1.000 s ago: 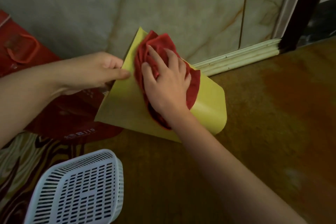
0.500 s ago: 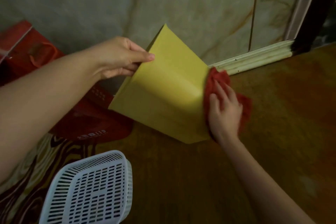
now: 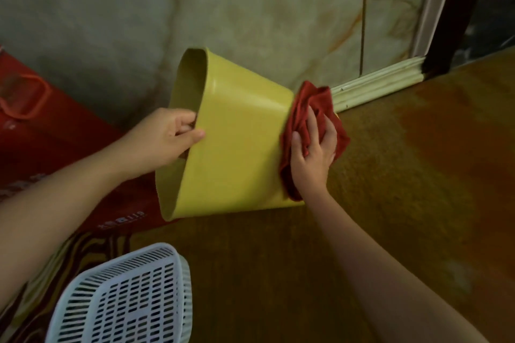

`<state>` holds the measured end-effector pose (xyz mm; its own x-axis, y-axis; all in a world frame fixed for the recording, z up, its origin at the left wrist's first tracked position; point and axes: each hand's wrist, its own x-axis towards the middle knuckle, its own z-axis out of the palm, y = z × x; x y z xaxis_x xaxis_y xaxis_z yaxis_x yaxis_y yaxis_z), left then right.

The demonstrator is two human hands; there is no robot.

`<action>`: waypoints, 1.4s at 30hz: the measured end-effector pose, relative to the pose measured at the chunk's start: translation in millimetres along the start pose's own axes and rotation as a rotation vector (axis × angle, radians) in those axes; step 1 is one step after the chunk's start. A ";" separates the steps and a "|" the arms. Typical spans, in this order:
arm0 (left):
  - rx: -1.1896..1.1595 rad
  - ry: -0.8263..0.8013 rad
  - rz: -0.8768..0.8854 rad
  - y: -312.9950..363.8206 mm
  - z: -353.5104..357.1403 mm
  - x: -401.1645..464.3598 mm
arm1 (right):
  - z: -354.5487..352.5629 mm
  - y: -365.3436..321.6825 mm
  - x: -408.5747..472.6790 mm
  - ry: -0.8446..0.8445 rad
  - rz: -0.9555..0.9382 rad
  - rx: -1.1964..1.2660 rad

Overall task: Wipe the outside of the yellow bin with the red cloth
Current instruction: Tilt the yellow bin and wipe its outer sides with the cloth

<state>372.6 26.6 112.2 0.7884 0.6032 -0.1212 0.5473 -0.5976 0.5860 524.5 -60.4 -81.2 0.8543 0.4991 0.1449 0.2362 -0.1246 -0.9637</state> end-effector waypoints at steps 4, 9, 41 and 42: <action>-0.146 -0.018 -0.024 4.5 4.6 7.3 | 2.3 7.1 -10.3 -0.043 0.358 0.378; -0.193 0.053 -0.054 5.4 -4.8 12.1 | 9.1 -55.6 -58.6 -0.177 -0.071 0.215; 0.142 -0.281 -0.058 16.1 3.2 -14.0 | -17.7 -82.4 -6.8 -0.344 -0.028 0.115; 0.444 -0.254 0.036 7.4 4.5 -27.8 | -18.6 -79.6 -0.1 -0.331 0.005 0.122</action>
<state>356.0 3.0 116.3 0.8224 0.4634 -0.3301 0.5413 -0.8159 0.2032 514.3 -66.6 -0.4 0.6545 0.7519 0.0791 0.1582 -0.0339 -0.9868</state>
